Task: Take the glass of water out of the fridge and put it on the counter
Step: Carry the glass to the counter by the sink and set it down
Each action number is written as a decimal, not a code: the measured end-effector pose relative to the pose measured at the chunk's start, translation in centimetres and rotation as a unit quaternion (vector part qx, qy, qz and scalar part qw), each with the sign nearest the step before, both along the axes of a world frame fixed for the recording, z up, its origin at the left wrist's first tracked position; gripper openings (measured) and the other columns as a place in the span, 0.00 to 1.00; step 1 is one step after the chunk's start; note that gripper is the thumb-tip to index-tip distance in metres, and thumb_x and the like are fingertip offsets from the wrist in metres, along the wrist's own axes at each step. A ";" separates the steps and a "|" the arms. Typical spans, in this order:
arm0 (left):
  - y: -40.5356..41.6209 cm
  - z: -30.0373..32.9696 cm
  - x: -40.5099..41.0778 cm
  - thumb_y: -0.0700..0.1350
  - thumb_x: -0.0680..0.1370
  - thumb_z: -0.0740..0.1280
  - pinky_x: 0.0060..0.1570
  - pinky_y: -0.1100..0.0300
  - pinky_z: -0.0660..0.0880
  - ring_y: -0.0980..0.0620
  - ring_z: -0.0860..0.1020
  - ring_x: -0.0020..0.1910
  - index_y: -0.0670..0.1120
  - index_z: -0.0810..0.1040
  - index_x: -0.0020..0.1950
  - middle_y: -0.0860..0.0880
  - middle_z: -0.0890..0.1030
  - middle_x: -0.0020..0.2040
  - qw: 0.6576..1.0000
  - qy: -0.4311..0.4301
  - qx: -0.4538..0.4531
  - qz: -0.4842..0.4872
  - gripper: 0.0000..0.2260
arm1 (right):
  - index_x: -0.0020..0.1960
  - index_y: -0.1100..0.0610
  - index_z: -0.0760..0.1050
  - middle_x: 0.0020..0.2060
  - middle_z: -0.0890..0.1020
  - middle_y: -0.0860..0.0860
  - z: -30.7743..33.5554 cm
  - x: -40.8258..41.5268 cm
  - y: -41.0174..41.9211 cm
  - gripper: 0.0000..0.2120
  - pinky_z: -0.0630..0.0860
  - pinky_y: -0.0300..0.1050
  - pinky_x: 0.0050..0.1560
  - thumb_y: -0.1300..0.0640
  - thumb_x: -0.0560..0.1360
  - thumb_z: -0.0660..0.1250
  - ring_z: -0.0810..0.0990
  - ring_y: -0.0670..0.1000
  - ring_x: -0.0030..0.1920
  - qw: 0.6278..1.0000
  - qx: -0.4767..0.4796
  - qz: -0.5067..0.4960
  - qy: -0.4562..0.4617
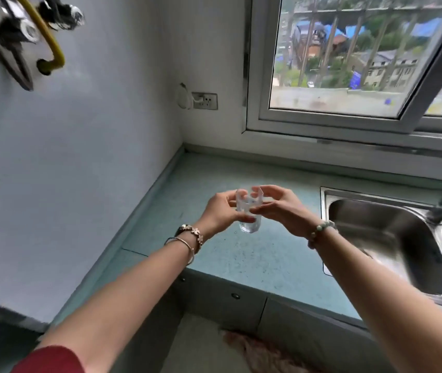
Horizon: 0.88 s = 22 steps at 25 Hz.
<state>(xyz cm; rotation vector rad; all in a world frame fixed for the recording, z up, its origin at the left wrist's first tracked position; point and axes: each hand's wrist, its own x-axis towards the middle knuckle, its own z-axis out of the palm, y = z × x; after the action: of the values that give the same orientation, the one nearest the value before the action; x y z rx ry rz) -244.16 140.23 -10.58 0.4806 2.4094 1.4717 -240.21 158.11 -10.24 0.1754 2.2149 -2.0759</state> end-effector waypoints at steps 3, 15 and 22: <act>1.3 -5.1 -4.0 0.43 0.64 0.80 0.59 0.55 0.76 0.48 0.79 0.59 0.44 0.76 0.66 0.45 0.82 0.61 0.999 -0.037 -0.023 -0.008 0.31 | 0.66 0.59 0.73 0.63 0.78 0.56 -5.4 -4.1 0.3 0.31 0.75 0.53 0.64 0.67 0.65 0.76 0.78 0.56 0.62 0.998 -0.007 -0.021 -0.064; 3.1 -16.1 -8.4 0.43 0.64 0.80 0.54 0.61 0.78 0.52 0.81 0.54 0.49 0.76 0.67 0.51 0.83 0.55 0.995 -0.098 -0.031 -0.013 0.33 | 0.56 0.59 0.76 0.58 0.79 0.61 -16.5 -8.6 0.8 0.29 0.81 0.56 0.53 0.75 0.57 0.70 0.79 0.62 0.59 0.983 -0.076 -0.088 -0.145; 3.1 -17.8 -8.4 0.44 0.63 0.81 0.54 0.63 0.77 0.51 0.79 0.56 0.47 0.76 0.67 0.49 0.78 0.59 0.995 -0.092 -0.037 -0.001 0.33 | 0.54 0.58 0.75 0.55 0.79 0.58 -17.2 -8.4 0.2 0.29 0.80 0.48 0.42 0.73 0.53 0.70 0.79 0.60 0.55 0.982 -0.081 -0.100 -0.141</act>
<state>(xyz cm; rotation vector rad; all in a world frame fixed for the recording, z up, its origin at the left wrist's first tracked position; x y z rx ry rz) -252.59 143.34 -28.35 0.3147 2.3081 1.3572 -248.60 158.32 -27.44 0.6604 1.9225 -2.1573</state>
